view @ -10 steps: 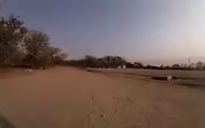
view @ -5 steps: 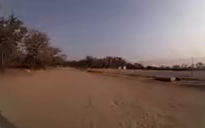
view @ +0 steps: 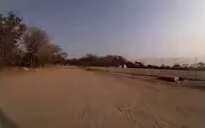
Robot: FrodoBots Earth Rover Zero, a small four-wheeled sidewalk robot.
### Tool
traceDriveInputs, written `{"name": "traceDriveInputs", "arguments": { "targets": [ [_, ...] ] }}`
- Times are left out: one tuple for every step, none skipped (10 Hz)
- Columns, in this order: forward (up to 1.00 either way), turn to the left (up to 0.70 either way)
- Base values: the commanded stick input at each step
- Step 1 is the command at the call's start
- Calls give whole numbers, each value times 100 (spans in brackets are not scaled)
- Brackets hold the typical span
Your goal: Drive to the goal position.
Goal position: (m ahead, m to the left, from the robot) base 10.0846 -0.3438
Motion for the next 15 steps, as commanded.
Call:
{"name": "traceDriveInputs", "arguments": {
  "targets": [
    [70,7],
    [70,0],
    [70,0],
    [70,0],
    [70,0],
    [70,0],
    [70,0],
    [70,0],
    [70,0],
    [70,0],
    [70,0],
    [70,0],
    [70,0],
    [70,0],
    [70,0]
  ]
}}
